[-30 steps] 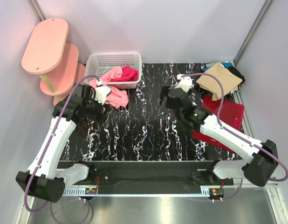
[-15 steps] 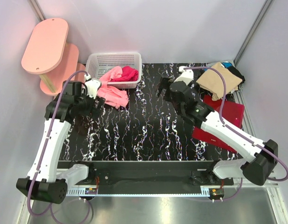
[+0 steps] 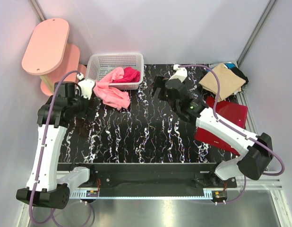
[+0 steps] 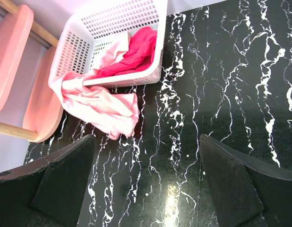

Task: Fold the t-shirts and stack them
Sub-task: Grab crumpled tshirt from bin with the left arm

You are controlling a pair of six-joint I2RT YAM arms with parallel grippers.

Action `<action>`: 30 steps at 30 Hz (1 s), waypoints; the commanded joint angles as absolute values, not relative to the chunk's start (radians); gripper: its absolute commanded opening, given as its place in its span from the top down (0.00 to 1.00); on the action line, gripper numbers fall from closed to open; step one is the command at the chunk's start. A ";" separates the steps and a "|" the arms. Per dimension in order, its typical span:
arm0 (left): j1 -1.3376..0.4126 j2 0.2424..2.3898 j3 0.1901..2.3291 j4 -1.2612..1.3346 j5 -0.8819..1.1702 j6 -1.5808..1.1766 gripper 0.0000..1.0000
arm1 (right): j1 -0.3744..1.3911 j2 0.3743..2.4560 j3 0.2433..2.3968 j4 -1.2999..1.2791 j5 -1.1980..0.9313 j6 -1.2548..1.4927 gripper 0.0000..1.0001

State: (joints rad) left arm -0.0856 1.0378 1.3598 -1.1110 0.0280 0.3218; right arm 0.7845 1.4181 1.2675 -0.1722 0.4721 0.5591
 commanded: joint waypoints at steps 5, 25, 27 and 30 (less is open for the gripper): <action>-0.069 1.055 1.401 -1.086 0.038 0.321 0.01 | 0.785 1.359 1.221 -0.130 0.431 0.584 0.00; -0.029 1.537 1.368 -0.658 0.158 0.202 0.01 | 0.784 1.009 1.006 -0.293 0.348 0.603 0.00; -0.020 1.569 1.377 -0.638 0.140 0.199 0.01 | 0.785 1.008 1.003 -0.295 0.342 0.604 0.00; -0.017 1.635 1.399 -0.618 0.129 0.198 0.01 | 0.784 1.011 1.002 -0.295 0.330 0.595 0.00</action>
State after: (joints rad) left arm -0.0284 1.5894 1.3342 -0.7155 0.1310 0.2153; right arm 0.7845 1.0153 1.0050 -0.2893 0.3630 0.5964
